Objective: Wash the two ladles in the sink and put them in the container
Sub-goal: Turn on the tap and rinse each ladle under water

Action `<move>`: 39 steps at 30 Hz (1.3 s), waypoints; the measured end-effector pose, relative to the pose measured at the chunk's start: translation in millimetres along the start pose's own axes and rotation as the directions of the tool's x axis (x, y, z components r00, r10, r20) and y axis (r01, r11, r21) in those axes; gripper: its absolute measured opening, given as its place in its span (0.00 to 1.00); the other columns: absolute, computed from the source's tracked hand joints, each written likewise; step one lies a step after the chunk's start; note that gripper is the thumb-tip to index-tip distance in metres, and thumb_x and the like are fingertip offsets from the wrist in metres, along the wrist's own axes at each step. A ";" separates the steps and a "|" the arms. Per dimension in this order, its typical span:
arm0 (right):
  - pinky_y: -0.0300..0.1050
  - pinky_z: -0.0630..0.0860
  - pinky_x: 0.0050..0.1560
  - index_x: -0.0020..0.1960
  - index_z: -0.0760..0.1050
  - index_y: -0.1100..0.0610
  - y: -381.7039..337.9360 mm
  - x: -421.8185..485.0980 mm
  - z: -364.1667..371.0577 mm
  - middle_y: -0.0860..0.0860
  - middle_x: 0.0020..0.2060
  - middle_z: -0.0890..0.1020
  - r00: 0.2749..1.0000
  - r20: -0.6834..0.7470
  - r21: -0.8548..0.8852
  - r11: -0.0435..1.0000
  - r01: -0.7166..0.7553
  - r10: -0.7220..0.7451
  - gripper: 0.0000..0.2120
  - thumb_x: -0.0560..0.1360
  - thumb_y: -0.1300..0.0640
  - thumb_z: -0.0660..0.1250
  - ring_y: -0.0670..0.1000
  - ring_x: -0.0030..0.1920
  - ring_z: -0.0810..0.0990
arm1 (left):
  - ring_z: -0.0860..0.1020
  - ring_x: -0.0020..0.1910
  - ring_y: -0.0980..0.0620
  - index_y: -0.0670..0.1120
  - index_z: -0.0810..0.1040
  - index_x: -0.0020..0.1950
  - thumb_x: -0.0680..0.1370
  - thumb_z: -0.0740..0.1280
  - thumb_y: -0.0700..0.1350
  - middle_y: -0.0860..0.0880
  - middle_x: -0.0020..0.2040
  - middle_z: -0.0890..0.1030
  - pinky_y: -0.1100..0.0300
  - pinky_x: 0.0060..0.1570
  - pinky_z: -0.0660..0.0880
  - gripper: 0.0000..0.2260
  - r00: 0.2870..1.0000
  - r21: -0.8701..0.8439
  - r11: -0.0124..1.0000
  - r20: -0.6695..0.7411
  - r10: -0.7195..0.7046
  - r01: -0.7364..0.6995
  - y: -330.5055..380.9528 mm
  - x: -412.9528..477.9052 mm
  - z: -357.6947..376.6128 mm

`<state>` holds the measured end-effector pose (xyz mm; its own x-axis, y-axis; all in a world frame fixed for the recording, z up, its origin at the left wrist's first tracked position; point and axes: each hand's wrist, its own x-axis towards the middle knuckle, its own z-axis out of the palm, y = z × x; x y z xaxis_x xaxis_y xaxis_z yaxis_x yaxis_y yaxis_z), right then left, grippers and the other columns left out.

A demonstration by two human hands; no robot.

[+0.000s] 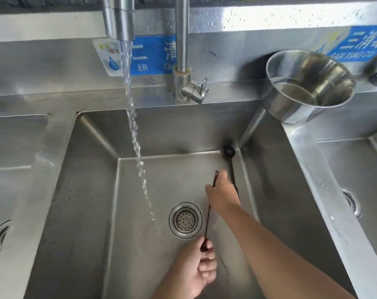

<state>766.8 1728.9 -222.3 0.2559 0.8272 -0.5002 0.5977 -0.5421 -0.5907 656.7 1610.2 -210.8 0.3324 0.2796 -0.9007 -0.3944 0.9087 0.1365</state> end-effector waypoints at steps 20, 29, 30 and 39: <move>0.52 0.79 0.43 0.44 0.80 0.61 58.7 94.2 22.8 0.56 0.38 0.84 1.000 -0.024 0.108 0.994 -0.017 0.020 0.11 0.79 0.60 0.60 0.56 0.40 0.82 | 0.69 0.19 0.51 0.38 0.75 0.44 0.80 0.62 0.39 0.43 0.29 0.79 0.61 0.20 0.65 0.07 0.780 0.566 0.747 -0.267 0.566 -0.349 51.8 155.4 53.5; 0.52 0.80 0.44 0.43 0.77 0.59 60.1 112.5 27.9 0.54 0.38 0.83 0.999 -0.011 -0.022 0.999 -0.035 0.035 0.11 0.80 0.55 0.60 0.57 0.41 0.81 | 0.79 0.27 0.46 0.43 0.78 0.39 0.79 0.65 0.43 0.42 0.34 0.85 0.50 0.30 0.75 0.10 0.726 0.720 0.629 -0.262 0.636 -0.292 61.3 179.1 40.5; 0.52 0.80 0.44 0.44 0.77 0.60 60.9 114.4 28.0 0.54 0.39 0.82 0.999 -0.005 -0.030 0.999 -0.039 0.039 0.11 0.80 0.56 0.60 0.57 0.41 0.81 | 0.79 0.26 0.47 0.43 0.77 0.38 0.79 0.65 0.43 0.43 0.32 0.84 0.54 0.28 0.74 0.10 0.729 0.713 0.635 -0.259 0.633 -0.298 61.1 179.2 40.2; 0.46 0.74 0.38 0.43 0.74 0.58 70.3 122.0 26.7 0.52 0.37 0.79 0.999 -0.020 -0.173 0.984 -0.053 0.050 0.11 0.82 0.55 0.59 0.55 0.39 0.79 | 0.74 0.27 0.45 0.49 0.68 0.38 0.76 0.59 0.43 0.41 0.33 0.81 0.49 0.30 0.70 0.07 0.746 0.809 0.479 -0.077 0.662 -0.341 58.5 180.9 42.8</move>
<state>819.7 1787.8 -341.8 0.3005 0.8019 -0.5164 0.7056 -0.5512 -0.4453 730.5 1727.3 -348.0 -0.0791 0.7859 -0.6133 0.3904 0.5905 0.7063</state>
